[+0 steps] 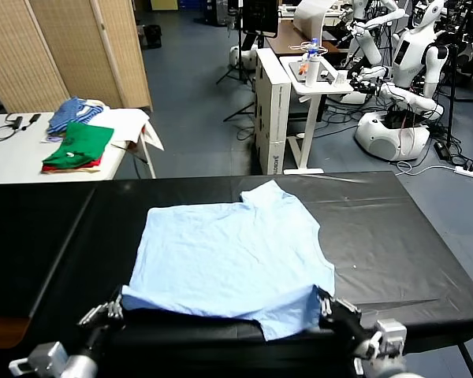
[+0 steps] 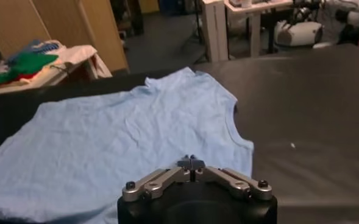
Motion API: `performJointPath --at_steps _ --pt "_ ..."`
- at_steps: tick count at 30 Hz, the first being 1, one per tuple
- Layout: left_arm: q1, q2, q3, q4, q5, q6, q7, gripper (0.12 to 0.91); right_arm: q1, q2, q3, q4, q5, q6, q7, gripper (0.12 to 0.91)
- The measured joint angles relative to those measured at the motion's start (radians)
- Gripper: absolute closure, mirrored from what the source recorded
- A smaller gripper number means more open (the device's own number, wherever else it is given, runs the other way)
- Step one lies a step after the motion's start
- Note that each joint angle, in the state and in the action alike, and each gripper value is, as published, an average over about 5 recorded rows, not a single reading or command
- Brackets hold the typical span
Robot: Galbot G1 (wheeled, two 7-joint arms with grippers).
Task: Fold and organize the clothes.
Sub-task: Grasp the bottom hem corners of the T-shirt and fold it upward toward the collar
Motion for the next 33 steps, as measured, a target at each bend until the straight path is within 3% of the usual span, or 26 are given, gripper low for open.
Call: performJointPath --at_steps 18,33 --pt "-0.209 -0.014 0.047 0.141 0.020 -0.007 -0.010 0.884 0.255 0.026 -0.121 -0.238 -0.049 0.000 -0.019 0.886" --pt "-0.376 0.080 0.127 0.303 0.021 -0.028 0.017 0.884 0.273 0.055 -0.130 -0.289 -0.075 0.003 -0.031 0.886"
